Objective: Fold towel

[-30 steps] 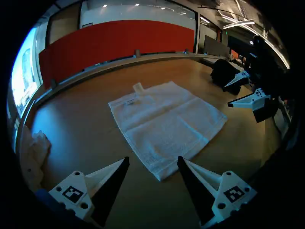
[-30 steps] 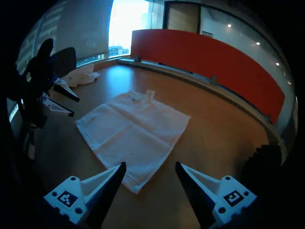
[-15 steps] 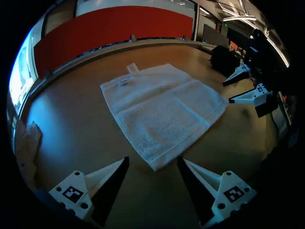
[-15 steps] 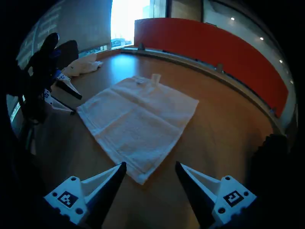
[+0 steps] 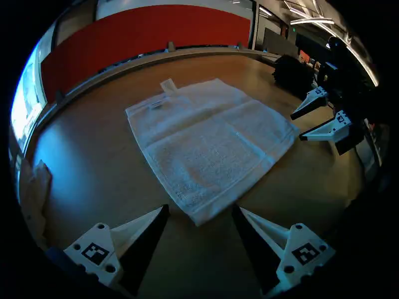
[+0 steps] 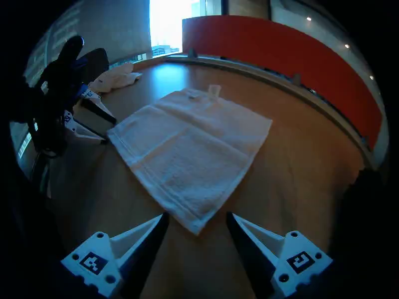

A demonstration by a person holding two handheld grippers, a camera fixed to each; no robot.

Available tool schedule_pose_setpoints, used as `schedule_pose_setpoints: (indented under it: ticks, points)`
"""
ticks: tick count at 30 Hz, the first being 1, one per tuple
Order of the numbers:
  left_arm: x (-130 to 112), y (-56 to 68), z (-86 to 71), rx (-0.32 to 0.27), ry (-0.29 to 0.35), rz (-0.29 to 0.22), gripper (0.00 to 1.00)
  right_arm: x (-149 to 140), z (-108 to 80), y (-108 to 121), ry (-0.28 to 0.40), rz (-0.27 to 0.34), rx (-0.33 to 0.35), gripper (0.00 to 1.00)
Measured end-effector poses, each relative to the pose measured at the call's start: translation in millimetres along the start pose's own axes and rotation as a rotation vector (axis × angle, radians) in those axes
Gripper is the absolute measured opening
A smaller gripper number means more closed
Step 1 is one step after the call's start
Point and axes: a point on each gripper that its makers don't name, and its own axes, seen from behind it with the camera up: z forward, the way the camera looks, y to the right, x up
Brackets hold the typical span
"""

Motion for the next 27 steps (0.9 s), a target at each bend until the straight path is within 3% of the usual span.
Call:
schedule_pose_setpoints:
  ticks: [11, 17, 21, 23, 27]
  points:
    - [-2.1, -3.8, 0.5, 0.027, -0.016, 0.019, 0.76, -7.8, 2.9, -0.1, -0.017, -0.006, 0.008, 0.60]
    - [-1.4, 1.3, 1.2, 0.026, -0.024, 0.023, 0.64, -7.9, 3.2, 1.4, -0.018, 0.001, 0.004, 0.38]
    - [-1.5, 3.4, 2.2, 0.029, -0.028, 0.022, 0.45, -7.0, 2.7, -0.7, -0.012, 0.005, 0.005, 0.26]
    - [-1.3, 3.3, 2.6, 0.035, -0.031, 0.020, 0.30, -4.6, 2.1, -1.8, -0.006, 0.008, 0.004, 0.20]
    - [-1.0, 3.7, 2.0, 0.047, -0.032, 0.013, 0.17, 1.0, -0.2, -2.5, 0.005, 0.010, -0.001, 0.13]
